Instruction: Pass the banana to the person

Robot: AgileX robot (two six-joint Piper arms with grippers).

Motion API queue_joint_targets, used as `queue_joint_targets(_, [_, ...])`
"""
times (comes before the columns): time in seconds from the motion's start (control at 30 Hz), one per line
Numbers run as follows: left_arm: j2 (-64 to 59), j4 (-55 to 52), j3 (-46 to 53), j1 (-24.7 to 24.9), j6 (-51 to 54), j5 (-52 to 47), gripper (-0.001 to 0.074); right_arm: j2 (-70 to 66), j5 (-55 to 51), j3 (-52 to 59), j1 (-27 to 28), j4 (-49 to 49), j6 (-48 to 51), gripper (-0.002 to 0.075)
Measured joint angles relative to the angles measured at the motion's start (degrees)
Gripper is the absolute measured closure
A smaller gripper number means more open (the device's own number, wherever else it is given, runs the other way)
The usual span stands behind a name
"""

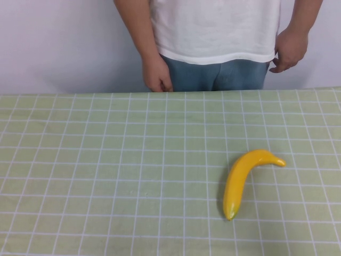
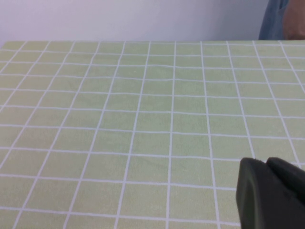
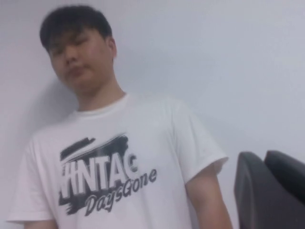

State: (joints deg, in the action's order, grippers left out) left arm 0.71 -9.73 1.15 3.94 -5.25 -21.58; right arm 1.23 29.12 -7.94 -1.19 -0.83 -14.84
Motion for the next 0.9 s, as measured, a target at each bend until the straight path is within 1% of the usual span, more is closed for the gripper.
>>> queue_joint_targets(0.07, [0.0, 0.0, 0.0, 0.0, 0.0, 0.0, 0.0739, -1.76, -14.49, -7.25, 0.0, -0.28, -0.38, 0.0733])
queue_joint_targets(0.13, [0.0, 0.0, 0.0, 0.0, 0.0, 0.0, 0.0739, -5.4, -24.84, -12.97, 0.0, -0.28, -0.38, 0.0733])
queue_joint_targets(0.27, [0.0, 0.0, 0.0, 0.0, 0.0, 0.0, 0.0739, -15.8, -44.39, -22.45, 0.0, 1.61, -0.51, 0.0733])
queue_joint_targets(0.37, [0.0, 0.0, 0.0, 0.0, 0.0, 0.0, 0.0739, -24.1, -56.06, -26.08, 0.0, 3.33, -0.51, 0.0733])
queue_joint_targets(0.47, [0.0, 0.0, 0.0, 0.0, 0.0, 0.0, 0.0739, -30.67, -57.88, -26.76, 0.0, 0.49, 3.63, 0.0733])
queue_joint_targets(0.5, [0.0, 0.0, 0.0, 0.0, 0.0, 0.0, 0.0739, -32.05, -57.88, -26.66, 0.0, 1.31, 2.84, 0.0734])
queue_joint_targets(0.57, [0.0, 0.0, 0.0, 0.0, 0.0, 0.0, 0.0739, -35.3, -60.03, -26.66, 0.0, 7.62, 3.38, 0.0733])
queue_joint_targets(0.63, [0.0, 0.0, 0.0, 0.0, 0.0, 0.0, 0.0739, -38.76, -63.82, -27.18, -0.21, 16.57, 13.95, 0.0733])
queue_joint_targets(0.67, [0.0, 0.0, 0.0, 0.0, 0.0, 0.0, 0.0739, -41.09, -66.69, -27.76, -0.64, 22.17, 21.68, 0.0732])
queue_joint_targets(0.7, [0.0, 0.0, 0.0, 0.0, 0.0, 0.0, 0.0739, -43.7, -69.25, -28.39, -1.05, 27.56, 27.37, 0.0729])
queue_joint_targets(0.73, [0.0, 0.0, 0.0, 0.0, 0.0, 0.0, 0.0739, -46.51, -70.75, -28.91, -1.59, 31.85, 29.97, 0.0733])
queue_joint_targets(0.8, [0.0, 0.0, 0.0, 0.0, 0.0, 0.0, 0.0739, -52.33, -72.94, -30.52, -3.44, 35.68, 30.12, 0.0687])
queue_joint_targets(0.83, [0.0, 0.0, 0.0, 0.0, 0.0, 0.0, 0.0739, -54.68, -73.4, -31.49, -4.51, 35.49, 29.6, 0.0663])
queue_joint_targets(0.9, [0.0, 0.0, 0.0, 0.0, 0.0, 0.0, 0.0739, -60.43, -73.78, -33.67, -7.84, 33.18, 27.01, 0.0578])
